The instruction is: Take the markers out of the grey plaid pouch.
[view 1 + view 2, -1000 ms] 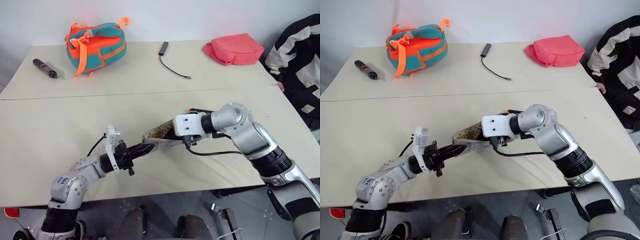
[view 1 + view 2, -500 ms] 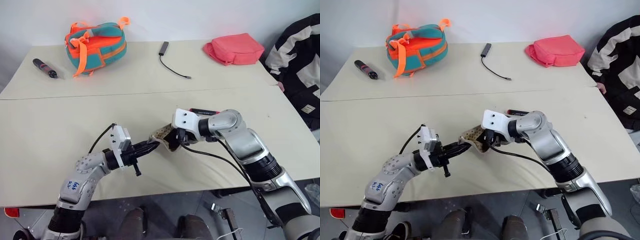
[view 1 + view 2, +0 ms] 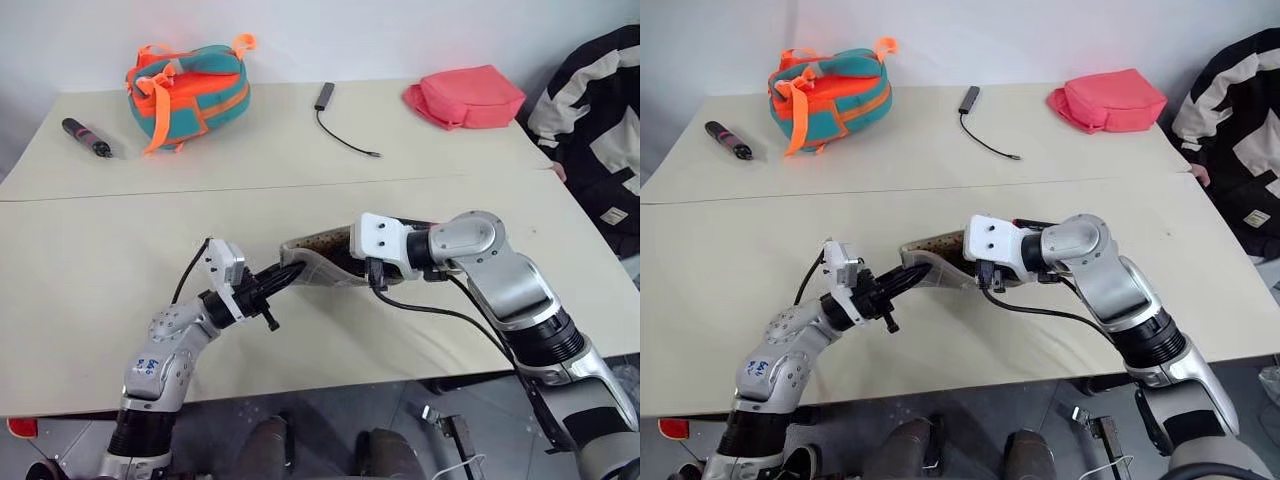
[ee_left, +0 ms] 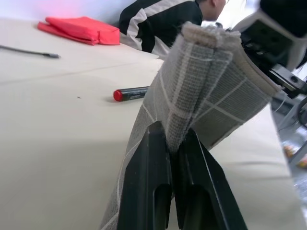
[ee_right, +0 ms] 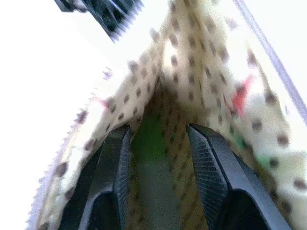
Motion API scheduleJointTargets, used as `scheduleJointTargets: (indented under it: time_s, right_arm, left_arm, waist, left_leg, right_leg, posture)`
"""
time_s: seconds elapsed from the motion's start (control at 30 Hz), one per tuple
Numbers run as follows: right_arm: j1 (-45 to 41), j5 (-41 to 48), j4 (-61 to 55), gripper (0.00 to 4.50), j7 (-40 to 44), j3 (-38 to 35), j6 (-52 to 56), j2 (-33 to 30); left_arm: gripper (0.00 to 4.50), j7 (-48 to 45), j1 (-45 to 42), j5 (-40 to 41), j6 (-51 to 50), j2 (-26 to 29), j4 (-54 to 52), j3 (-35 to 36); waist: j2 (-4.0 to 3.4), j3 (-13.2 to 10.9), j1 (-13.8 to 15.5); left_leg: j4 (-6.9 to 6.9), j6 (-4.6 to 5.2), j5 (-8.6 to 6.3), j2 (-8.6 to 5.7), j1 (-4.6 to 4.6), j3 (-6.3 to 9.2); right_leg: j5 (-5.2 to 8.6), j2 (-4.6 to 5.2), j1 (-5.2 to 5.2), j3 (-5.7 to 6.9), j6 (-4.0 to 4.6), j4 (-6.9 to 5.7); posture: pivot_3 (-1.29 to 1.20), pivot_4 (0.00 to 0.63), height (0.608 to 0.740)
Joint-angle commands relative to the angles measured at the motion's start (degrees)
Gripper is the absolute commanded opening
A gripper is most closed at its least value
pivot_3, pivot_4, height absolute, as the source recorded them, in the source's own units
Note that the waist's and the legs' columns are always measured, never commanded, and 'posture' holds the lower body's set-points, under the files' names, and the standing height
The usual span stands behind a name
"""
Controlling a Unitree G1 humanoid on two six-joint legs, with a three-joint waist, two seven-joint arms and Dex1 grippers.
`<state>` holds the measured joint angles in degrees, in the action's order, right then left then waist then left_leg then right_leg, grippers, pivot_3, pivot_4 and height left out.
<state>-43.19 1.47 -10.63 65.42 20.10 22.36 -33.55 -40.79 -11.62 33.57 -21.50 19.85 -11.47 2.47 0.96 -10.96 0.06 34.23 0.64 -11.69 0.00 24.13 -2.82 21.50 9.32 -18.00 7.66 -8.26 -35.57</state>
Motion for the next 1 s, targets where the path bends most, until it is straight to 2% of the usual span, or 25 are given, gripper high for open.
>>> scheduleJointTargets:
  time_s: [0.03, 0.37, 0.43, 0.57, 0.83, 1.0]
  right_arm:
    - [-1.0, 0.3, -0.3, 1.94, -1.4, -0.1, -0.5, 1.4]
    - [0.0, 0.7, 0.9, 1.94, -0.7, -0.9, -3.1, 1.1]
    - [0.5, 0.8, 0.7, 1.94, -0.4, -1.2, -4.4, 0.6]
    - [0.5, 6.4, 0.0, 1.94, 1.8, -4.1, 0.1, 0.6]
    - [0.7, 5.9, 0.0, 4.43, 0.4, -2.8, -0.8, 0.2]
    - [0.8, 5.5, -0.2, 4.43, 0.4, -2.5, -2.8, -0.2]
  left_arm:
    - [0.00, -0.6, -0.3, 2.2, -1.1, 0.4, -3.2, 1.0]
    - [0.00, -0.3, 0.9, 3.1, -2.5, 0.5, -4.8, 1.7]
    - [0.00, 1.2, 0.4, 6.2, -4.7, -0.6, -4.7, 3.6]
    - [0.00, 2.8, -0.6, 10.8, -8.6, -0.9, -5.3, 5.8]
    - [0.00, 2.2, 0.4, 13.0, -12.4, 0.0, -6.9, 5.4]
    - [0.00, 2.8, 0.6, 13.4, -12.8, -0.1, -7.2, 5.6]
  waist:
    - [0.00, 0.0, 0.0]
    - [0.00, 0.0, 0.0]
    - [0.00, 0.0, 0.0]
    - [0.02, 0.0, 0.0]
    - [0.02, 0.0, 0.0]
    - [0.02, 0.0, 0.0]
  left_leg:
    - [0.00, 0.00, 0.00, 0.00, 0.00, 0.00]
    - [0.01, 0.00, 0.00, -0.01, 0.00, 0.01]
    - [0.01, 0.00, 0.00, 0.00, 0.00, 0.01]
    - [0.02, 0.01, 0.00, -0.01, 0.00, 0.01]
    - [0.02, 0.00, 0.00, 0.00, -0.01, 0.02]
    - [0.02, 0.00, 0.00, 0.00, -0.01, 0.02]
  right_leg:
    - [0.00, 0.00, 0.00, 0.00, 0.00, 0.00]
    - [0.00, 0.00, 0.03, 0.00, 0.00, 0.02]
    - [0.00, 0.00, 0.03, 0.01, 0.00, 0.02]
    - [0.00, 0.00, 0.05, 0.01, 0.00, 0.03]
    - [0.00, 0.00, 0.06, 0.01, 0.00, 0.03]
    - [0.00, 0.00, 0.06, 0.00, 0.00, 0.03]
  posture:
    - [0.00, 0.150, 0.740]
    - [0.00, 0.150, 0.740]
    - [0.00, 0.150, 0.740]
    - [0.00, 0.150, 0.740]
    - [0.00, 0.150, 0.740]
    - [0.00, 0.150, 0.740]
